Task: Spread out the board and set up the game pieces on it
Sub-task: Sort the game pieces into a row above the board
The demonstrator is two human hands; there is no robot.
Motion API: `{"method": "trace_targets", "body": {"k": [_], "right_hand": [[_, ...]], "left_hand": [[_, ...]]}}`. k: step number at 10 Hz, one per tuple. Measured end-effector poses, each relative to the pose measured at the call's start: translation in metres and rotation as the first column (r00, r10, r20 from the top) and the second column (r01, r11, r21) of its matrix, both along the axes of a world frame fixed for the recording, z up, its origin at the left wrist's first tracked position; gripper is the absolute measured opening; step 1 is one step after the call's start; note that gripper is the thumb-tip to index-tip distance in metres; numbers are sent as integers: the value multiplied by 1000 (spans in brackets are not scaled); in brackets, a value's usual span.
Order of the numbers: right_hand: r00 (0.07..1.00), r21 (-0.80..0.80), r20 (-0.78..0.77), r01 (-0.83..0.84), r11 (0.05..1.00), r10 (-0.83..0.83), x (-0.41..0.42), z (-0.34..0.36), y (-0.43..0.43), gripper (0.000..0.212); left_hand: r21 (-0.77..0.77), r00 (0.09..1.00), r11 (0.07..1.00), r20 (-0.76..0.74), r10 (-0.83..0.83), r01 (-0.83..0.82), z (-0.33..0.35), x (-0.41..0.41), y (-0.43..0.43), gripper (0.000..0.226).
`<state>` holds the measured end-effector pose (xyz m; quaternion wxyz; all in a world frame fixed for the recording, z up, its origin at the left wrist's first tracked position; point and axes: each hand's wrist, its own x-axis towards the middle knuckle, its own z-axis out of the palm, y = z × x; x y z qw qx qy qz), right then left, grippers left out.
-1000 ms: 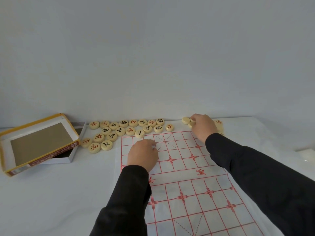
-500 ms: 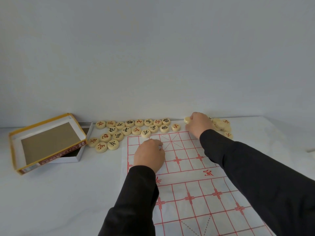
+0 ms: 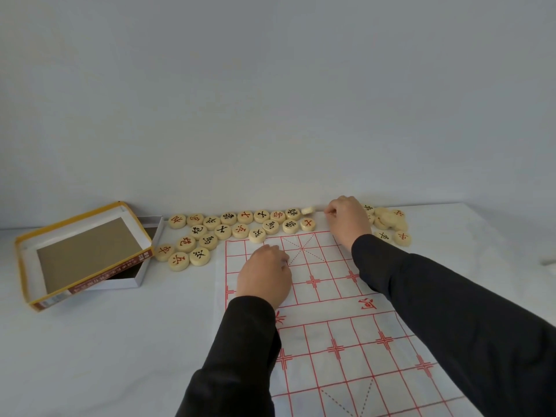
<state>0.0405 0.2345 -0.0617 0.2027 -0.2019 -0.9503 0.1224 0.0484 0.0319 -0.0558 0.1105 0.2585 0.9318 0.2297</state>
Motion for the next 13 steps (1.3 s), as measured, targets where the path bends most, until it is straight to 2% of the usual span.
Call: {"method": "trace_targets", "body": {"k": [1, 2, 4, 6, 7, 8, 9, 10, 11, 12, 13], "right_hand": [[999, 48, 36, 25, 999, -27, -2, 2, 11, 20], [988, -10, 146, 45, 999, -43, -5, 6, 14, 21], [977, 61, 194, 76, 995, -87, -13, 11, 8, 16], [990, -84, 113, 90, 992, -80, -12, 14, 10, 25], [986, -27, 121, 120, 992, -116, -11, 13, 11, 25], [996, 13, 62, 57, 998, -58, -17, 14, 4, 25], [994, -50, 108, 35, 998, -30, -28, 13, -10, 26], [973, -34, 214, 93, 995, -84, -39, 13, -20, 38], [957, -106, 261, 160, 981, -128, -48, 17, -24, 42], [949, -189, 289, 187, 964, -127, -52, 21, -22, 42], [932, -170, 350, 166, 971, -97, -54, 23, -22, 27]], "left_hand": [[4, 1000, 1000, 3, 0, 0, -1, -1, 0, 37], [3, 1000, 1000, 10, 5, -6, -2, -2, 1, 37], [1, 1000, 1000, 1, -3, 3, -1, -2, 1, 38], [-4, 1000, 1000, -8, -8, 8, -3, -2, 2, 38], [-3, 1000, 1000, -2, -11, 11, -3, -2, 2, 38], [-7, 1000, 1000, -7, -15, 15, -4, -4, 2, 38], [-11, 1000, 1000, -1, -6, 6, -4, -4, 2, 38], [-11, 1000, 1000, 1, -6, 6, -4, -4, 2, 38], [-6, 1000, 1000, -5, -7, 7, -3, -4, 2, 38], [-2, 1000, 1000, -1, -4, 4, -4, -4, 2, 37], [-12, 1000, 1000, 1, -6, 6, -4, -5, 4, 38]]}}
